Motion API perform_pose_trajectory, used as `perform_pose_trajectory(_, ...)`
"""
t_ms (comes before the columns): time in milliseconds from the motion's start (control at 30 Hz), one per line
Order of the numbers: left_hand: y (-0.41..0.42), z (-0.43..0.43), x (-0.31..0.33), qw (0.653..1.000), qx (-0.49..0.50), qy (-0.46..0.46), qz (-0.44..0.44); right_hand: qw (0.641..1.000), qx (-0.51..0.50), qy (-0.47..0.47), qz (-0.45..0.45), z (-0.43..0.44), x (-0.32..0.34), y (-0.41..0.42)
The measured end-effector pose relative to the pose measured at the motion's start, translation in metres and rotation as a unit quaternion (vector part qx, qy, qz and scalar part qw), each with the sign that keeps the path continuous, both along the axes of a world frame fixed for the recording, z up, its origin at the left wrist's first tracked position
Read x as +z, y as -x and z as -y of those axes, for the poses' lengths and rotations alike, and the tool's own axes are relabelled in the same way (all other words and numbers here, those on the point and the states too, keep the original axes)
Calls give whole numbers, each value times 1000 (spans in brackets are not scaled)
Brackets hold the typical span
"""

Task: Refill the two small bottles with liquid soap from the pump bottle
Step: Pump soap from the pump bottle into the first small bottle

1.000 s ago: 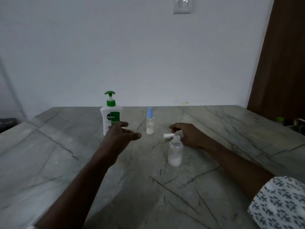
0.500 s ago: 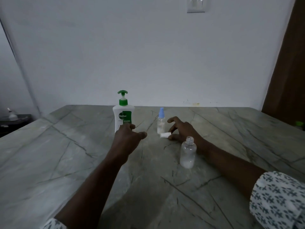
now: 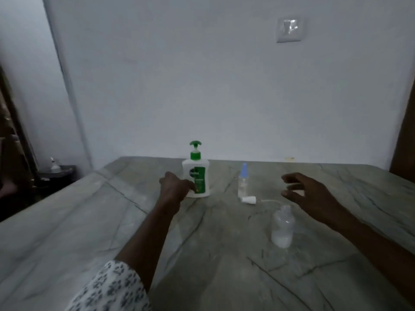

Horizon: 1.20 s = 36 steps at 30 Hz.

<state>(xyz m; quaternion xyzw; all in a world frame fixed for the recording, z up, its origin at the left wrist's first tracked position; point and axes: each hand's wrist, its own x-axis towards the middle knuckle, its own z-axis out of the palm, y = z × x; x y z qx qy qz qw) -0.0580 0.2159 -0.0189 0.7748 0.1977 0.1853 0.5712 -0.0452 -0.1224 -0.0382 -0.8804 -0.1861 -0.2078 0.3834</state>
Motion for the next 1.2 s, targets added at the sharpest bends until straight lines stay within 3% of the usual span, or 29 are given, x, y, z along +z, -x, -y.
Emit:
perform_pose_trajectory(133,-11,-20,6,989,-145,14,41,999,-20,-28,6,11,1,19)
perform_pose_trajectory(267,-27,-27,2,975,-203,7,88,999,-38,-32,-1,9,-12,24)
perform_pose_trajectory(600,-9,-12,4,978,-155,-74,120,1000,-9,4,2,5,-20,32)
perform_pose_trajectory(800,56,29,0,977,-74,-153,132,970,-36,-200,131,-23,37,74)
perform_pose_trajectory(900,68,46,-9,977,-56,-144,149,977,40,-153,144,-67,67,97)
perform_pose_trajectory(1000,73,60,-15,971,-80,-145,171,989,87,-35,117,-113,92,100)
perform_pose_trajectory(1133,68,54,-12,957,-223,12,188,992,78,72,71,-148,121,79)
perform_pose_trajectory(1200,64,51,-10,944,-272,20,186,989,77,115,47,-153,128,66)
